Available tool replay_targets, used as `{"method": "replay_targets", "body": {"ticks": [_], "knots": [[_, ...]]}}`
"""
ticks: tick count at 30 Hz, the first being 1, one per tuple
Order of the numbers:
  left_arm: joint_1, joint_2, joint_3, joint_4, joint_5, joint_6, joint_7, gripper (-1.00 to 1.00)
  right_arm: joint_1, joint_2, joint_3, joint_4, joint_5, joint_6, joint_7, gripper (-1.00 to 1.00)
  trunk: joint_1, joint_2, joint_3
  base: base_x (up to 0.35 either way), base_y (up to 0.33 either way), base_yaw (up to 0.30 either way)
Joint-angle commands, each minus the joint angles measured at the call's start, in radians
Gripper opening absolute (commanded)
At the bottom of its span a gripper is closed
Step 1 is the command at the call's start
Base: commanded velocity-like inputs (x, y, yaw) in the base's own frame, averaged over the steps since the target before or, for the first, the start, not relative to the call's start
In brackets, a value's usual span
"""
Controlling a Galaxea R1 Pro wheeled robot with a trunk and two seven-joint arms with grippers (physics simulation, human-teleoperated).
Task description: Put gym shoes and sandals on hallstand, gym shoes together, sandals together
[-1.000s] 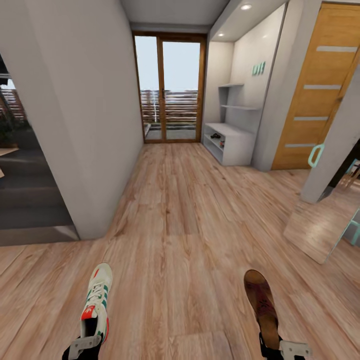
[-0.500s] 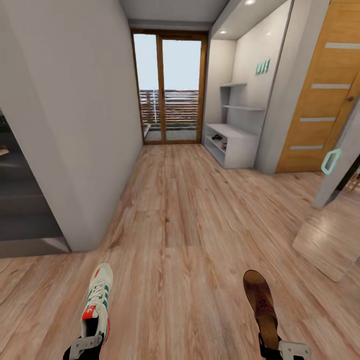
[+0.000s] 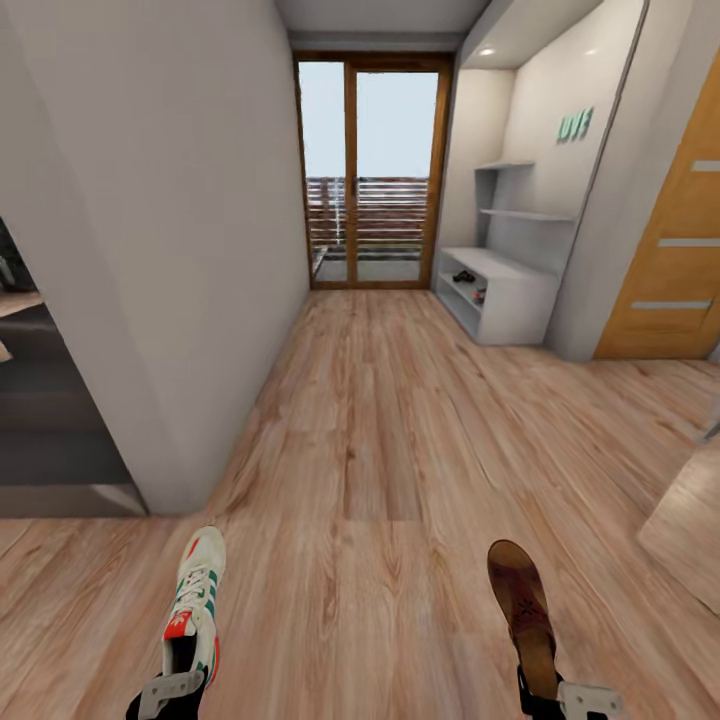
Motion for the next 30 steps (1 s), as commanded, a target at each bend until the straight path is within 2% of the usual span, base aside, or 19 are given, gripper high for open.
{"method": "replay_targets", "body": {"ticks": [1, 9, 17, 30], "knots": [[-0.001, -0.001, 0.009, 0.000, -0.006, -0.003, -0.008, -1.00, 0.000, 0.000, 0.001, 0.000, 0.001, -0.002, -0.004, -1.00, 0.000, 0.000, -0.001, 0.340, -0.073, 0.071], [-0.001, -0.001, 0.009, 0.001, -0.007, -0.003, -0.008, -1.00, 0.000, 0.000, 0.003, 0.000, 0.001, -0.011, -0.002, -1.00, 0.000, 0.000, -0.001, 0.340, -0.073, 0.015], [-0.001, -0.002, 0.009, 0.000, -0.007, -0.003, -0.008, -1.00, 0.000, 0.001, 0.002, 0.031, 0.001, -0.151, -0.005, -1.00, 0.000, 0.000, -0.001, 0.340, -0.073, 0.001], [-0.001, -0.007, 0.009, 0.000, -0.006, -0.003, -0.008, -1.00, 0.000, -0.002, 0.004, 0.044, 0.004, -0.162, 0.004, -1.00, 0.000, 0.000, -0.001, 0.340, -0.022, 0.000]]}}
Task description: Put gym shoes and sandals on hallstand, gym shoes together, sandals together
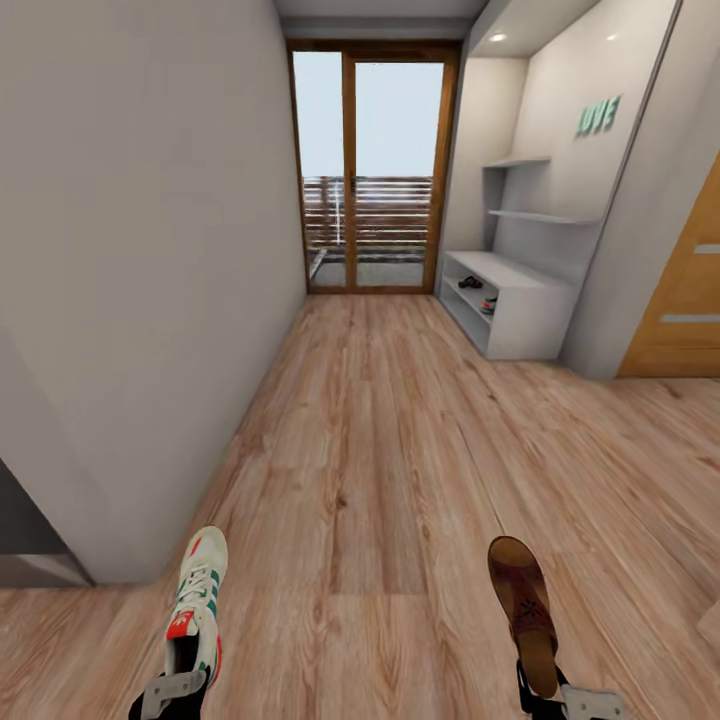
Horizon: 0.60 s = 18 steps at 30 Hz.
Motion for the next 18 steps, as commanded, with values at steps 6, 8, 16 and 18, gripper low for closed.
{"method": "replay_targets", "body": {"ticks": [6, 8, 16, 18], "knots": [[-0.001, -0.002, 0.009, 0.000, -0.005, -0.003, -0.008, -1.00, -0.001, 0.001, 0.001, 0.000, 0.001, -0.002, -0.004, -1.00, 0.000, 0.000, -0.001, 0.340, 0.000, 0.000], [-0.001, -0.002, 0.009, 0.000, -0.005, -0.003, -0.008, -1.00, -0.001, 0.001, 0.001, 0.000, 0.001, -0.002, -0.004, -1.00, 0.000, 0.000, -0.001, 0.340, 0.000, 0.000], [-0.001, -0.002, 0.009, 0.000, -0.006, -0.003, -0.008, -1.00, -0.001, 0.002, 0.001, -0.001, 0.000, -0.002, -0.006, -1.00, 0.000, 0.000, -0.001, 0.340, 0.000, 0.125], [-0.001, -0.002, 0.009, 0.000, -0.006, -0.003, -0.008, -1.00, -0.001, 0.002, 0.000, -0.001, 0.000, -0.002, -0.005, -1.00, 0.000, 0.000, -0.001, 0.340, 0.000, 0.065]]}}
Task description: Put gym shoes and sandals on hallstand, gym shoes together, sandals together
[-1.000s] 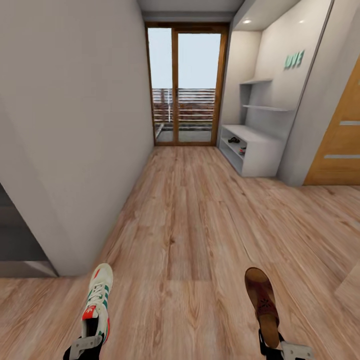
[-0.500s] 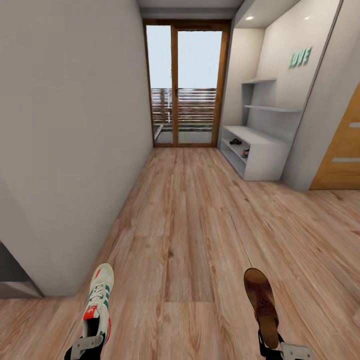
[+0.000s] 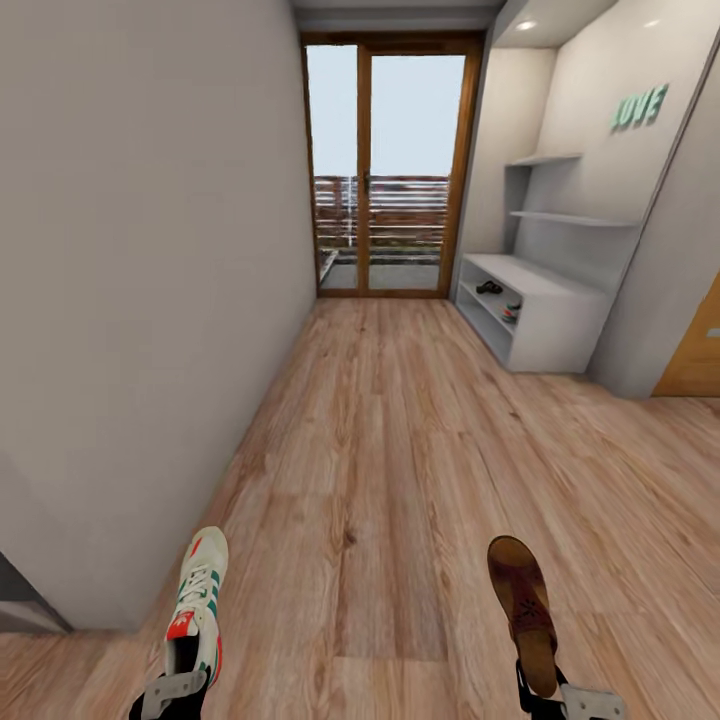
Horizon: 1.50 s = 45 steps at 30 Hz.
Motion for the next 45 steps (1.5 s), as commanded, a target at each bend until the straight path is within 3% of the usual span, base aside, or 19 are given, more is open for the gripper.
{"method": "replay_targets", "body": {"ticks": [1, 45], "knots": [[-0.001, -0.001, 0.009, 0.001, -0.006, -0.003, -0.008, -1.00, -0.001, 0.000, 0.001, 0.000, 0.002, -0.002, -0.004, -1.00, 0.000, 0.000, -0.001, 0.340, 0.000, 0.033], [-0.001, -0.004, 0.009, 0.002, -0.006, -0.003, -0.008, -1.00, -0.001, -0.001, 0.000, 0.002, 0.003, -0.002, -0.004, -1.00, 0.000, 0.000, -0.001, 0.340, 0.000, 0.002]]}}
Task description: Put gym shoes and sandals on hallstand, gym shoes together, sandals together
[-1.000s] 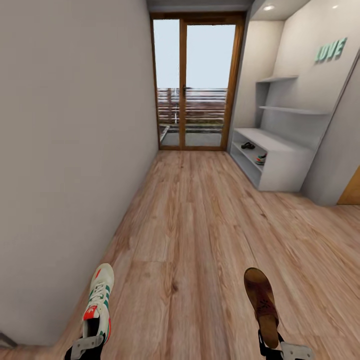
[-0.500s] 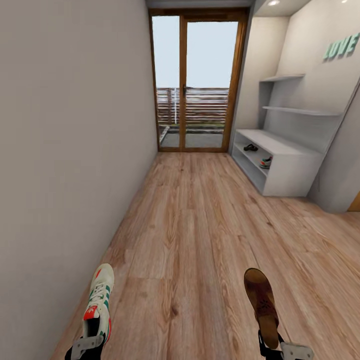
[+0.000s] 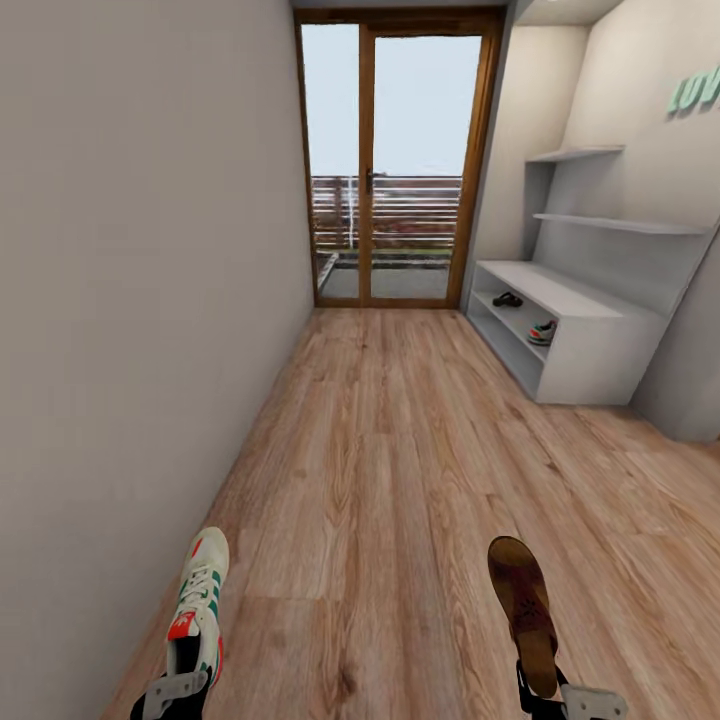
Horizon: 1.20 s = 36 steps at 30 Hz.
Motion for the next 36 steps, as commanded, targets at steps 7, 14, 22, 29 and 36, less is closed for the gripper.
{"method": "replay_targets", "body": {"ticks": [7, 14, 22, 29, 36], "knots": [[-0.001, 0.000, 0.007, 0.011, -0.005, -0.003, -0.008, -1.00, -0.001, 0.000, 0.000, 0.000, 0.002, -0.002, -0.004, -1.00, 0.000, 0.000, -0.001, 0.340, 0.000, 0.000], [-0.001, 0.000, 0.007, 0.015, -0.004, -0.003, -0.008, -1.00, -0.001, 0.000, 0.000, 0.000, 0.002, -0.002, -0.004, -1.00, 0.000, 0.000, -0.001, 0.340, 0.000, 0.000], [-0.001, 0.000, 0.008, 0.015, -0.004, -0.004, -0.008, -1.00, -0.001, 0.000, 0.002, 0.000, 0.002, -0.002, -0.004, -1.00, 0.000, 0.000, -0.001, 0.340, 0.000, 0.000], [-0.001, 0.000, 0.007, 0.015, -0.005, -0.004, -0.008, -1.00, -0.001, 0.000, 0.002, 0.002, 0.002, -0.002, -0.004, -1.00, 0.000, 0.000, -0.001, 0.340, 0.000, 0.000], [-0.001, 0.000, -0.001, 0.015, -0.016, -0.003, -0.022, -1.00, -0.001, 0.000, 0.001, 0.002, 0.002, -0.002, -0.004, -1.00, 0.000, 0.000, -0.001, 0.340, 0.000, 0.000]]}}
